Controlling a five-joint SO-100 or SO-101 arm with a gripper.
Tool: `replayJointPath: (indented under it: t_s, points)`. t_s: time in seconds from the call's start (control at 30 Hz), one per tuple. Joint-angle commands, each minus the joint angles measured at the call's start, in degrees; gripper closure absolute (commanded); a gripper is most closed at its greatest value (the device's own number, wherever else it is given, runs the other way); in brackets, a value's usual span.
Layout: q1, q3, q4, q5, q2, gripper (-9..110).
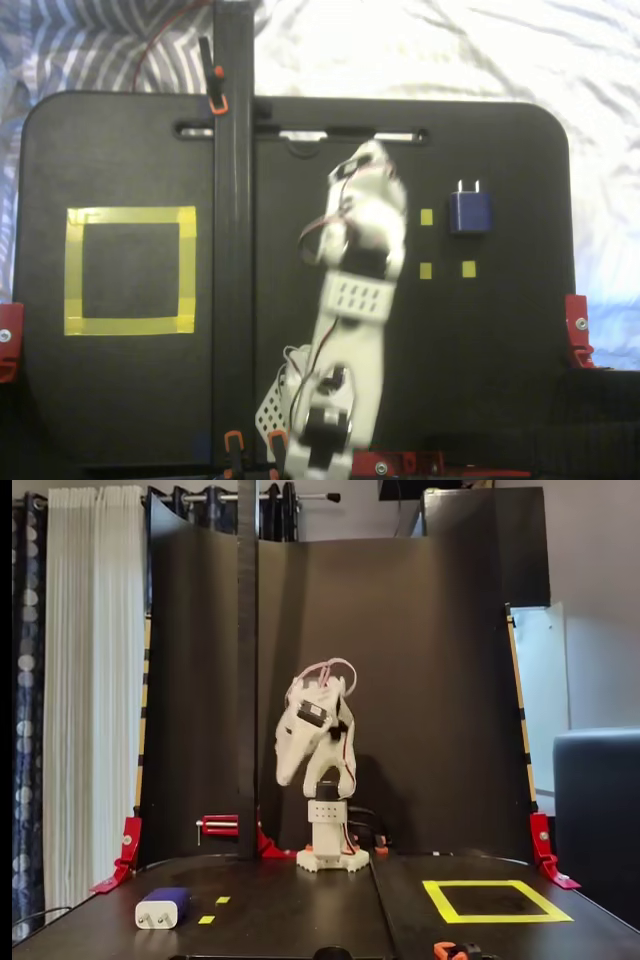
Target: Grasp a block and put it in the designated area.
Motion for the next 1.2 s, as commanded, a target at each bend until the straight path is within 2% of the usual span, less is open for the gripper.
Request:
replayJointPath:
  t_s: [0.0, 0.3, 0.6, 0.77, 1.0, 1.17]
  points:
    - [1.3, -6.3, 1.6, -6.1, -3.5, 101]
    - [5.0, -17.5, 6.6, -26.3, -17.8, 101]
    - [9.1, -31.7, 24.3, -52.7, -31.8, 101]
    - [12.7, -33.7, 28.9, -64.6, -35.5, 102]
    - [18.5, -34.3, 28.0, -75.3, -40.4, 102]
    - [22.4, -34.5, 24.5, -78.3, -43.4, 102]
